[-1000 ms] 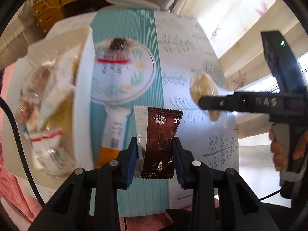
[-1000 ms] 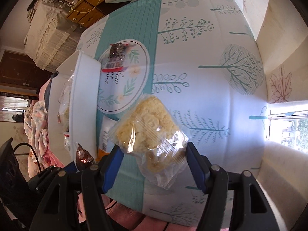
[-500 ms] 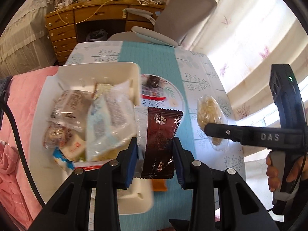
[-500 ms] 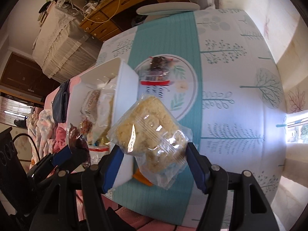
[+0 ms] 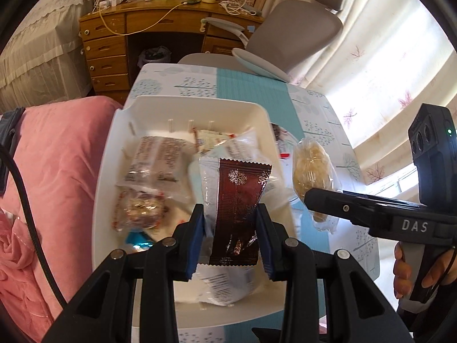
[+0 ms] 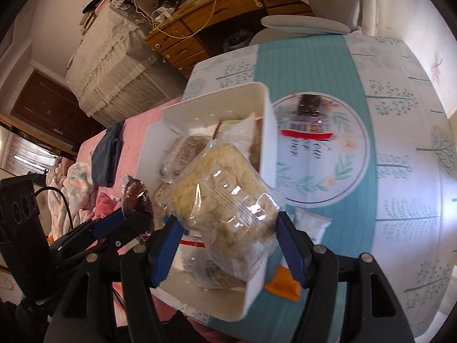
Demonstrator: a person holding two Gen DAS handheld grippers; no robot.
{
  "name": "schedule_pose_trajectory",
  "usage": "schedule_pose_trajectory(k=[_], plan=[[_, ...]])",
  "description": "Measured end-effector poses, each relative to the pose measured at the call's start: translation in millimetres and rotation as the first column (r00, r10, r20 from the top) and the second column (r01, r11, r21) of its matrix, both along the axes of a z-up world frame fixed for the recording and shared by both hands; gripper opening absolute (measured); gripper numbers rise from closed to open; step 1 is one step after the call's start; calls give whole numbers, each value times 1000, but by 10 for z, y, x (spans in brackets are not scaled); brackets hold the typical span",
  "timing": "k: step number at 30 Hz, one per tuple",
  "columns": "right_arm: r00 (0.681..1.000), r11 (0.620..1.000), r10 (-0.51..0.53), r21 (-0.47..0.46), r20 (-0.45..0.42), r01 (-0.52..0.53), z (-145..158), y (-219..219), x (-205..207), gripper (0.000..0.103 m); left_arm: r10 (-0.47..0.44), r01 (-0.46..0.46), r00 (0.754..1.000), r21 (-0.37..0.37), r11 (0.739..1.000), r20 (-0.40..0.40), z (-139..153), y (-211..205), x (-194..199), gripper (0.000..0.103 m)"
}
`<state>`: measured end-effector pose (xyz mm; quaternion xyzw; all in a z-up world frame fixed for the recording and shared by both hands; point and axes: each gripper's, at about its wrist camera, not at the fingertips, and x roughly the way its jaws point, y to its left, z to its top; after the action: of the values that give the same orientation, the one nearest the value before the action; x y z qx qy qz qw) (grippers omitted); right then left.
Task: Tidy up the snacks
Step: 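Carry both snacks over the white tray and open both grippers, then move both grippers back to the plate, right toward the red-striped packet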
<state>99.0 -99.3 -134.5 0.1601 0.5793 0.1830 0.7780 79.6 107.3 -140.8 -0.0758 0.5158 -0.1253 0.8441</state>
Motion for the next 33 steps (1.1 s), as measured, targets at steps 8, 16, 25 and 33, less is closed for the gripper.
schedule_pose_trajectory(k=[8,16,25,33], plan=[[999,998,42,50,-23,-41,-119,436,17,66,58,-60,998,-43,997,-37,-132,439,-2,34],[998,997,-17,72,-67,21,-217,384,43,68,101,-104,993,-49,993,-61,-182,582,-50,57],[993,994,-86,53,-76,90,-225,94,-80,74,89,-92,993,-35,995,-76,-135,369,-122,59],[991,993,-114,28,-72,116,-180,-289,-182,78,91,-91,992,-2,996,-92,-23,-34,-182,65]])
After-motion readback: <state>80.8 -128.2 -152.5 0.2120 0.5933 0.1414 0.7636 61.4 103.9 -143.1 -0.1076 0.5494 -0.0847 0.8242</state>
